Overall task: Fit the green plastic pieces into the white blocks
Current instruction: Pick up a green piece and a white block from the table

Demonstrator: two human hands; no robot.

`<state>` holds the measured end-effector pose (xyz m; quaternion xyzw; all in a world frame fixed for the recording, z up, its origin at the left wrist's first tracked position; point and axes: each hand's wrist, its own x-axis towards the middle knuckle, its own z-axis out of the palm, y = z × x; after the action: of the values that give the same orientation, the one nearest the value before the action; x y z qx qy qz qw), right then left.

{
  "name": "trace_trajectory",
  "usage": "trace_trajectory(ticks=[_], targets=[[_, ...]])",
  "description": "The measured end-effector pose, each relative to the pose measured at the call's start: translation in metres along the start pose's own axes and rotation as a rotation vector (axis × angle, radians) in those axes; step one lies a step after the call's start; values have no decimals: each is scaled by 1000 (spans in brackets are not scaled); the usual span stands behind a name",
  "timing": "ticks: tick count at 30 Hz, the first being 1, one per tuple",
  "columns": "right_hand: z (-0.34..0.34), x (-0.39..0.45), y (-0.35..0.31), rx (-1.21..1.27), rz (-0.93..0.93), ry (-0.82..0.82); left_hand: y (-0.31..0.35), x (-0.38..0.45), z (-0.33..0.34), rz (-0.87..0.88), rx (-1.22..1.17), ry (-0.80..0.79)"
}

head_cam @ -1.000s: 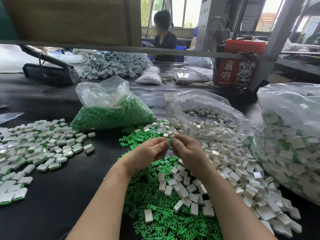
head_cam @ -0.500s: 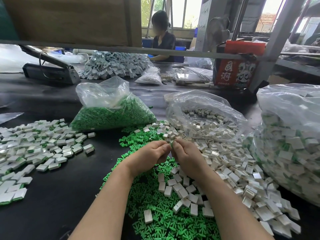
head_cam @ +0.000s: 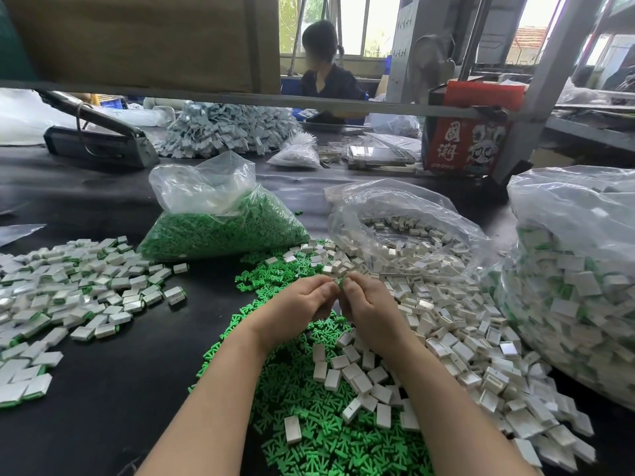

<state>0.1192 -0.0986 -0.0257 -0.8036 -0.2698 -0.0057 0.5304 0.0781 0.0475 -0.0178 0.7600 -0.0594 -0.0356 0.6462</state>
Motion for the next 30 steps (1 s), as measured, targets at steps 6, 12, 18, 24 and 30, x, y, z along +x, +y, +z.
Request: trace_trajectory(ticks=[6, 12, 18, 24, 30], targets=[[-1, -1, -2, -67, 3, -13, -2, 1, 0, 18, 52, 4], [-3, 0, -2, -79, 37, -51, -4, 3, 1, 5, 91, 1], [-4, -1, -1, -228, -14, -53, -10, 7, 0, -18, 133, -6], [-1, -1, 1, -274, -9, -51, -12, 9, 2, -16, 171, 2], [2, 0, 5, -284, -20, 1, -8, 10, 10, 14, 227, 49]])
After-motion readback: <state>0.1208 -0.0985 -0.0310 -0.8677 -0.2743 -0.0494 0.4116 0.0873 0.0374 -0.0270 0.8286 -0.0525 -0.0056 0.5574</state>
